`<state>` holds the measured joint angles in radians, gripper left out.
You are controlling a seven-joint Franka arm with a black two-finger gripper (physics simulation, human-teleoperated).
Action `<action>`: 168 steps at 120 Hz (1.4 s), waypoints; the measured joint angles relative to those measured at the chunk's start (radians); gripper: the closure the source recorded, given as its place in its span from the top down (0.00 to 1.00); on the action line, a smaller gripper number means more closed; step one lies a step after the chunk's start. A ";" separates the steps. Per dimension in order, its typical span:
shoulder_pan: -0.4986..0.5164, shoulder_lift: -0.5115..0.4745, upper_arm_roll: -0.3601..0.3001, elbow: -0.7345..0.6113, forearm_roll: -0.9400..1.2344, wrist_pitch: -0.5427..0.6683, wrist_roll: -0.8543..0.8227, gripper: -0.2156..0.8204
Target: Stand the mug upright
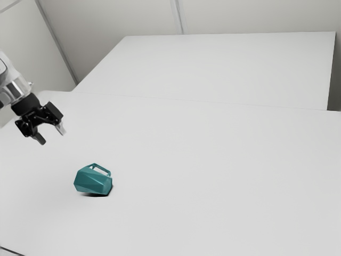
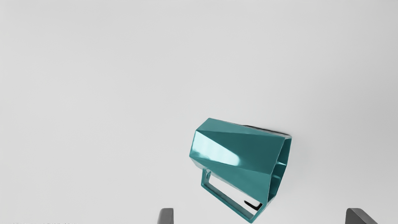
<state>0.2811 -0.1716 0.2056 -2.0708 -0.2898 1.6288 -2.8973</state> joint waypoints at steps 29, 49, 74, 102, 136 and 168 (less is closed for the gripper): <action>0.080 0.136 0.000 -0.047 -0.109 0.008 0.000 0.79; 0.105 0.189 0.000 -0.082 -0.116 0.043 0.000 0.79; 0.102 0.225 -0.001 -0.086 -0.150 0.114 0.000 0.79; 0.078 0.281 -0.002 -0.085 -0.296 0.190 0.000 0.79; 0.082 0.307 -0.002 -0.130 -0.400 0.221 0.000 0.79; 0.069 0.328 -0.002 -0.144 -0.440 0.229 0.000 0.79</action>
<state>0.3502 0.1561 0.2031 -2.2152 -0.7302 1.8574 -2.8973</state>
